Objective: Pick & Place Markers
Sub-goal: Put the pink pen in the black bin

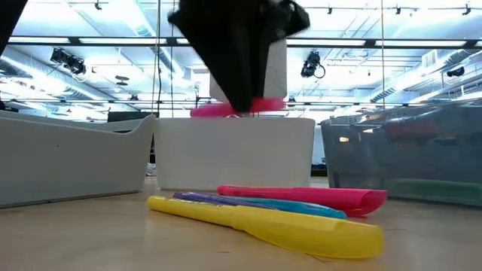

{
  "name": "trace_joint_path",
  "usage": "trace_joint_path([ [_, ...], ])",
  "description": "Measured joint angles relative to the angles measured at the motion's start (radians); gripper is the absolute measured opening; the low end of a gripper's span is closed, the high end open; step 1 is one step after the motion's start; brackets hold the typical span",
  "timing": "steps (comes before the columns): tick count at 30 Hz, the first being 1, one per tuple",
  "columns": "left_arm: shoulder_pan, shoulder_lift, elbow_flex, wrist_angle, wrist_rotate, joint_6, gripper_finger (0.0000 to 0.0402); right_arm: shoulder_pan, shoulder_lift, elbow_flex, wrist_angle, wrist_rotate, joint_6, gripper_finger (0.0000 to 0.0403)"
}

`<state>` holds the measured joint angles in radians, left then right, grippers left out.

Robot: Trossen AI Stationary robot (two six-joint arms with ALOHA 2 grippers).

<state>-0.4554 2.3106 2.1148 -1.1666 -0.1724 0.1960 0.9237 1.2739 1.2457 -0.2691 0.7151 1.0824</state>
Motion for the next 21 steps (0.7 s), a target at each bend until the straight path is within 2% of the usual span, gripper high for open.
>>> trace_joint_path([
  [13, -0.048, -0.001, 0.139, -0.199, -0.037, -0.094, 0.0032, 0.000, 0.000, 0.000, 0.000, 0.000, 0.000, 0.0180],
  [21, -0.054, -0.002, 0.145, -0.226, -0.039, -0.102, 0.0032, 0.000, 0.000, 0.000, 0.000, 0.000, 0.000, 0.0180],
])
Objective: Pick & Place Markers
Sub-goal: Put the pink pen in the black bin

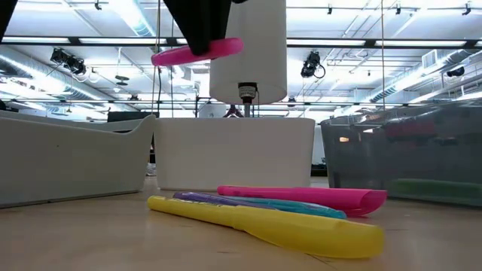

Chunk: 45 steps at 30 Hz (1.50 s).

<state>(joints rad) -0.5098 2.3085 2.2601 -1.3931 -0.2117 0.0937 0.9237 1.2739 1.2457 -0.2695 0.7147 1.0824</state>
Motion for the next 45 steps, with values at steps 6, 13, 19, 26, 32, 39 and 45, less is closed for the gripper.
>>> trace_joint_path([
  [6, 0.000, 0.000, 0.000, -0.016, -0.024, -0.004, 0.0034, 0.000, 0.000, 0.000, 0.000, 0.000, 0.000, 0.0180],
  [13, -0.006, 0.000, 0.000, -0.022, -0.118, 0.010, 0.0032, 0.000, 0.000, 0.000, 0.000, 0.000, 0.000, 0.0180],
  [19, -0.044, 0.000, 0.000, -0.033, -0.294, 0.102, 0.0032, 0.000, 0.000, 0.000, 0.000, 0.001, -0.034, 0.0180],
  [26, -0.097, 0.000, 0.000, -0.038, -0.527, 0.177, 0.0034, 0.000, 0.000, -0.004, -0.001, -0.001, 0.039, 0.0180],
  [32, -0.148, 0.000, 0.000, -0.038, -0.757, 0.262, 0.0032, 0.000, 0.009, -0.004, -0.001, 0.002, 0.122, 0.0180],
  [39, -0.194, 0.000, 0.000, -0.031, -1.039, 0.382, 0.0031, 0.000, 0.011, -0.004, -0.001, 0.000, 0.113, 0.0180],
  [45, -0.212, 0.000, 0.000, 0.001, -1.223, 0.499, 0.0032, 0.000, 0.011, -0.004, -0.002, -0.010, 0.113, 0.0180],
])
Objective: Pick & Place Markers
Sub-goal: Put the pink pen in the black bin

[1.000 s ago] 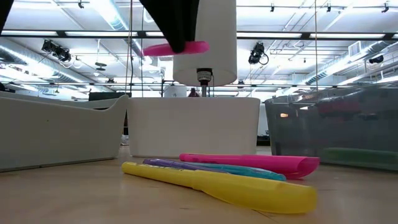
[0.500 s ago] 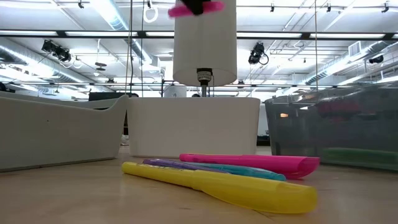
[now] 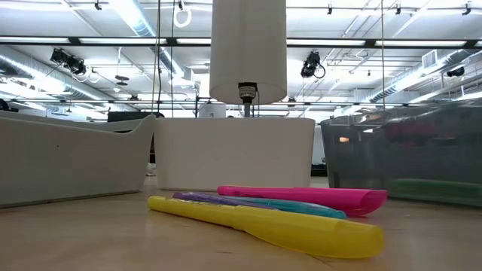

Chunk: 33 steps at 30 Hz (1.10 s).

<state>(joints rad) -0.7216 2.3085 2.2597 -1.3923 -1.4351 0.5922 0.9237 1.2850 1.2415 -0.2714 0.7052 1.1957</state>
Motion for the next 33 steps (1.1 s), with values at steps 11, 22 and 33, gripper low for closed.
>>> trace_joint_path([
  [11, -0.007, 0.000, 0.000, 0.035, -0.114, 0.074, 0.0030, -0.062, 0.011, 0.000, -0.052, 0.010, 0.148, 0.0190],
  [22, 0.001, 0.000, 0.000, 0.074, -0.114, 0.084, 0.0031, -0.209, 0.124, -0.001, 0.055, -0.131, 0.119, 0.0210],
  [33, 0.002, 0.000, 0.000, 0.123, -0.114, 0.108, 0.0030, -0.293, 0.173, -0.001, 0.109, -0.235, 0.052, 0.0200],
])
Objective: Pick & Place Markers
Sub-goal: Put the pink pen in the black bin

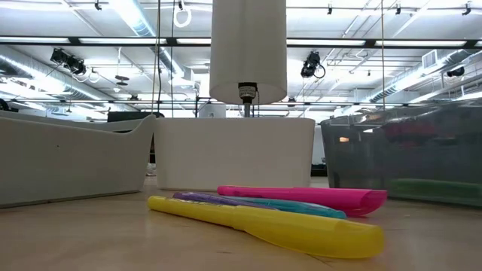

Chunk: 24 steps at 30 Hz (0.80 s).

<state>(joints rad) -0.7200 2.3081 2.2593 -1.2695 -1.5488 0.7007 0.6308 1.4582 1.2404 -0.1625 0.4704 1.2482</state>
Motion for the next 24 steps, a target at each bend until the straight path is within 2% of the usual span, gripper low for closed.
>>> trace_joint_path([
  [12, -0.001, 0.000, 0.000, 0.003, 0.000, 0.003, 0.0031, -0.041, 0.022, 0.000, -0.047, -0.001, -0.045, 0.0196],
  [24, -0.001, 0.000, 0.000, 0.034, 0.005, 0.018, 0.0032, -0.071, 0.082, 0.000, 0.025, -0.101, -0.087, 0.0196],
])
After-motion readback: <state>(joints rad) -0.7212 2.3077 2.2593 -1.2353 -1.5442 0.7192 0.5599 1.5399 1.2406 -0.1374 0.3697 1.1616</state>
